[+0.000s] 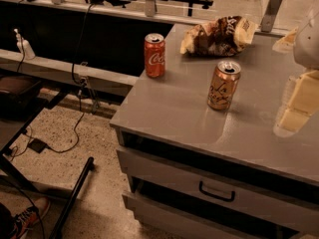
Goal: Move brown chip bag near orange can
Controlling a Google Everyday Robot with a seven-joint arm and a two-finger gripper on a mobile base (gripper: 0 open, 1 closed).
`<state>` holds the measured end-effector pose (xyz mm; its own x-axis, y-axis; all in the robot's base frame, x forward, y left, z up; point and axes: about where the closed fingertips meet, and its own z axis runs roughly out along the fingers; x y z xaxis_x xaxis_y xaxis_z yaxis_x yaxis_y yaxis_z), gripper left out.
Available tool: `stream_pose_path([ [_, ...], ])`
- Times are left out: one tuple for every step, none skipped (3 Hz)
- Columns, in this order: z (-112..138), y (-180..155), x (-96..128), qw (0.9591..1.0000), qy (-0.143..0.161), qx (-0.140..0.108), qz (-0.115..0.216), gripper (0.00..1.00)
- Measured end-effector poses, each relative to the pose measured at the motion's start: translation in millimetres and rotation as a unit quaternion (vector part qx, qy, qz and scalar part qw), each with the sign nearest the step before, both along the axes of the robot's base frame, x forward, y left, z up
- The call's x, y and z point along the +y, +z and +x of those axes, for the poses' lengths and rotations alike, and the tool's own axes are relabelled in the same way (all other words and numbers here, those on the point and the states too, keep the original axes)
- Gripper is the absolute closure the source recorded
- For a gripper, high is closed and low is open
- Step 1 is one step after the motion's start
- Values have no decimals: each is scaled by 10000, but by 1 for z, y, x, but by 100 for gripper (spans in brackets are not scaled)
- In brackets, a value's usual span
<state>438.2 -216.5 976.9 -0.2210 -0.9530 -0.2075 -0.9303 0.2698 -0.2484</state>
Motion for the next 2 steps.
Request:
stream_pose_path([
  [0, 0, 0, 10000, 0, -1, 0, 0],
  [23, 7, -7, 9998, -81, -158, -43, 0],
])
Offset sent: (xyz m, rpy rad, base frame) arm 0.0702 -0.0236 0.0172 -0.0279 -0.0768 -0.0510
